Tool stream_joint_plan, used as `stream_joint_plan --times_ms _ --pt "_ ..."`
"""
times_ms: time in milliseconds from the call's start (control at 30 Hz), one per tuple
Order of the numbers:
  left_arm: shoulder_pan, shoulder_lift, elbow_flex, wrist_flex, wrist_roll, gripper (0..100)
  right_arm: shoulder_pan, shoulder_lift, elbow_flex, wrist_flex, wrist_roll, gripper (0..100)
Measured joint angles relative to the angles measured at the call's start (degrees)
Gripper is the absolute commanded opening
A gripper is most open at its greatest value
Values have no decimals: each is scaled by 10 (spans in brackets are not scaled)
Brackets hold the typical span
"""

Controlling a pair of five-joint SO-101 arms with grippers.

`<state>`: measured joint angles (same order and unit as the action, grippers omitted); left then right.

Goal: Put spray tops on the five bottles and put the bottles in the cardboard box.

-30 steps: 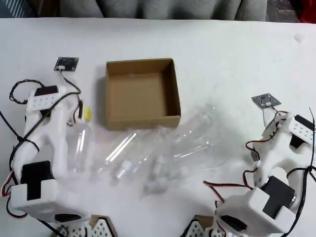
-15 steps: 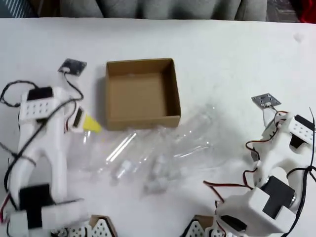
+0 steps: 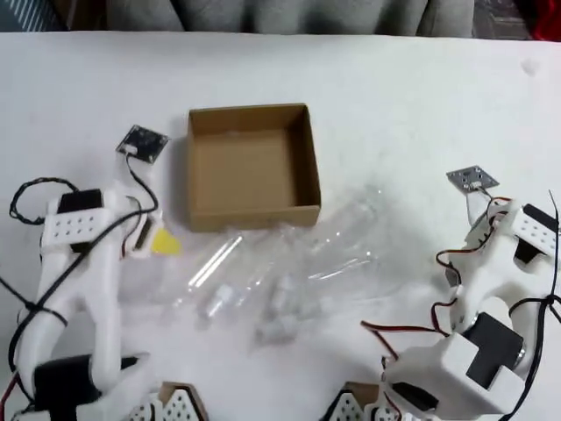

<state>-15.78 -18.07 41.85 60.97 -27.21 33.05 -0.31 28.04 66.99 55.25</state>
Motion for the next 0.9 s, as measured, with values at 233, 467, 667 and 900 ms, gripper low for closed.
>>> stream_joint_plan --times_ms 233,467,667,900 --pt "1 98 -23 -23 1 332 0 0 0 0 0 15" --pt "2 154 -36 -36 1 331 0 0 0 0 0 15" --pt "3 171 -37 -62 1 224 0 0 0 0 0 15" --pt "11 171 -37 -62 -9 41 0 0 0 0 0 15"
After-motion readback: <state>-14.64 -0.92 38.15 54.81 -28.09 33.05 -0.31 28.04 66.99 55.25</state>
